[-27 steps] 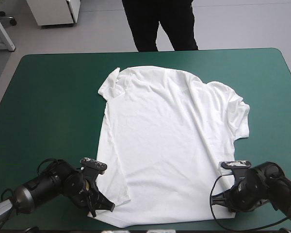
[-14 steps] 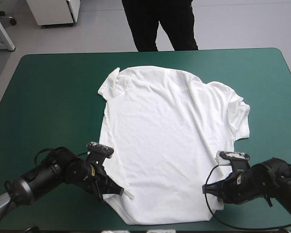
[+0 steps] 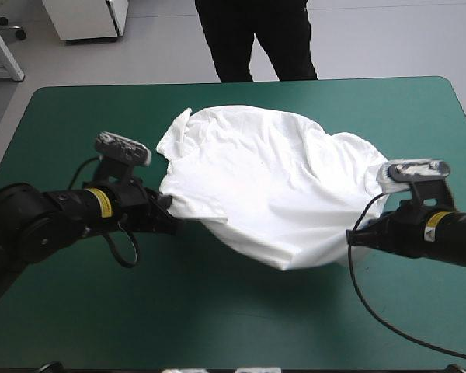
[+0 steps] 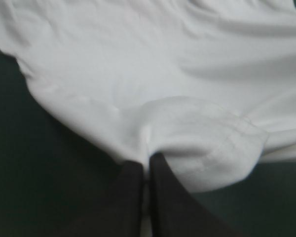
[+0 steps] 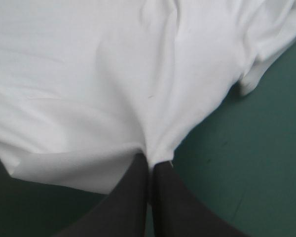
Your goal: Fold the cloth
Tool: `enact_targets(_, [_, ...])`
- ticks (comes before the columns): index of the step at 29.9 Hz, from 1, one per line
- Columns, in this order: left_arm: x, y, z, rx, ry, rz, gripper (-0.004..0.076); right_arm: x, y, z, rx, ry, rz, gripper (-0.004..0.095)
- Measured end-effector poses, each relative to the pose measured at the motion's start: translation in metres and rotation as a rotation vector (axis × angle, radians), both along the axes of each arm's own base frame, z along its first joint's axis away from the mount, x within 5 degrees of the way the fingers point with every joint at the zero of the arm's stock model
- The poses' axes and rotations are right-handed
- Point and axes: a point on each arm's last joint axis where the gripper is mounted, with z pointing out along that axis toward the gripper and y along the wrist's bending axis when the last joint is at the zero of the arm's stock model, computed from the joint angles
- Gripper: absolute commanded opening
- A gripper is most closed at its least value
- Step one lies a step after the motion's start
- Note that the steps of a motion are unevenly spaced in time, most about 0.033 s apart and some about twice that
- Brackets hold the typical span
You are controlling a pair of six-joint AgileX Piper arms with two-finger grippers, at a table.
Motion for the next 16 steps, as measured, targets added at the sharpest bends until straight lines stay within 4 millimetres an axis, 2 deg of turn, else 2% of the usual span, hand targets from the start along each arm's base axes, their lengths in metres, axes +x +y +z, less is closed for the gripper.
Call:
enact_targets(4, [-0.001, 0.012, 0.049, -0.035, -0.237, 0.018, -0.0009, -0.006, -0.012, 0.046, -0.03, -0.213, -0.008, -0.0017])
enact_targets(8, [-0.002, 0.019, 0.084, -0.094, -0.444, 0.036, -0.0009, -0.01, -0.019, 0.082, -0.026, -0.445, -0.009, -0.0017])
enact_targets(13, [0.001, 0.018, 0.117, -0.175, -0.695, 0.035, -0.0009, -0.005, -0.019, 0.115, -0.011, -0.71, -0.002, -0.0017])
enact_targets(16, [0.006, 0.012, 0.131, -0.21, -0.843, 0.021, -0.0009, 0.005, -0.014, 0.13, -0.015, -0.86, 0.011, -0.0017])
